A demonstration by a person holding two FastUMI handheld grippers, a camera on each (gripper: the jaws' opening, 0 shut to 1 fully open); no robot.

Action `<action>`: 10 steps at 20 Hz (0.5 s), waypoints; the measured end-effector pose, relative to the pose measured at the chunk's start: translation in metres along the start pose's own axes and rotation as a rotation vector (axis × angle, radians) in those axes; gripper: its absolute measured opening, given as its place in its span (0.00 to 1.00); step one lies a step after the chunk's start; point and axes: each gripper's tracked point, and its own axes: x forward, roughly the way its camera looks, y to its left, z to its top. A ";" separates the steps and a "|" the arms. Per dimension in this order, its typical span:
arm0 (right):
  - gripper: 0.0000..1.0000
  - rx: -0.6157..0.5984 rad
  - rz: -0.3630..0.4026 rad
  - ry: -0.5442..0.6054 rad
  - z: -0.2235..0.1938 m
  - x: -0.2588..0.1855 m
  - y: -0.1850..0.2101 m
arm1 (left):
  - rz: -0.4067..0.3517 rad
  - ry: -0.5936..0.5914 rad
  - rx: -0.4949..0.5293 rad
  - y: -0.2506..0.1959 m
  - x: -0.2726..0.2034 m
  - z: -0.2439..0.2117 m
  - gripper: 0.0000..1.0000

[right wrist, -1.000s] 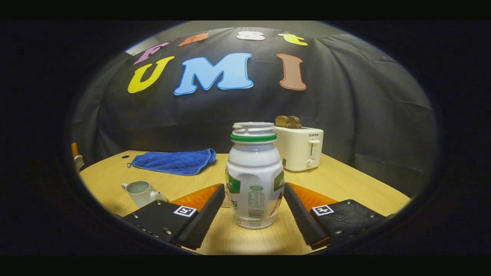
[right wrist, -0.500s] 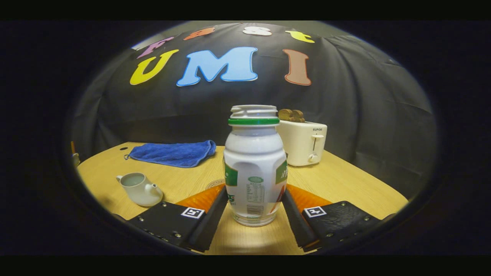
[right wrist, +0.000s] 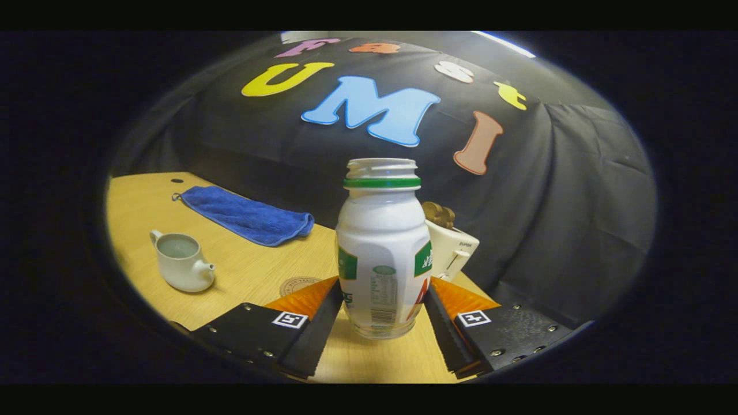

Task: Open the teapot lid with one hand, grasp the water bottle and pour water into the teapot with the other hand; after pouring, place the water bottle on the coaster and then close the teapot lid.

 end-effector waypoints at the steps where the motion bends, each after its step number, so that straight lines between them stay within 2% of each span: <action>1: 0.80 -0.041 -0.007 -0.009 0.004 0.000 0.000 | -0.001 0.001 -0.001 0.000 0.001 -0.001 0.12; 3: 0.80 -0.110 -0.015 -0.025 0.011 0.002 0.001 | -0.001 0.002 -0.002 0.001 0.000 -0.001 0.12; 5: 0.79 -0.183 -0.024 -0.039 0.018 0.003 0.004 | -0.002 0.003 -0.002 0.001 -0.001 -0.002 0.08; 10: 0.80 -0.384 -0.042 -0.088 0.031 0.004 0.018 | 0.001 0.009 -0.007 0.005 0.000 -0.005 0.12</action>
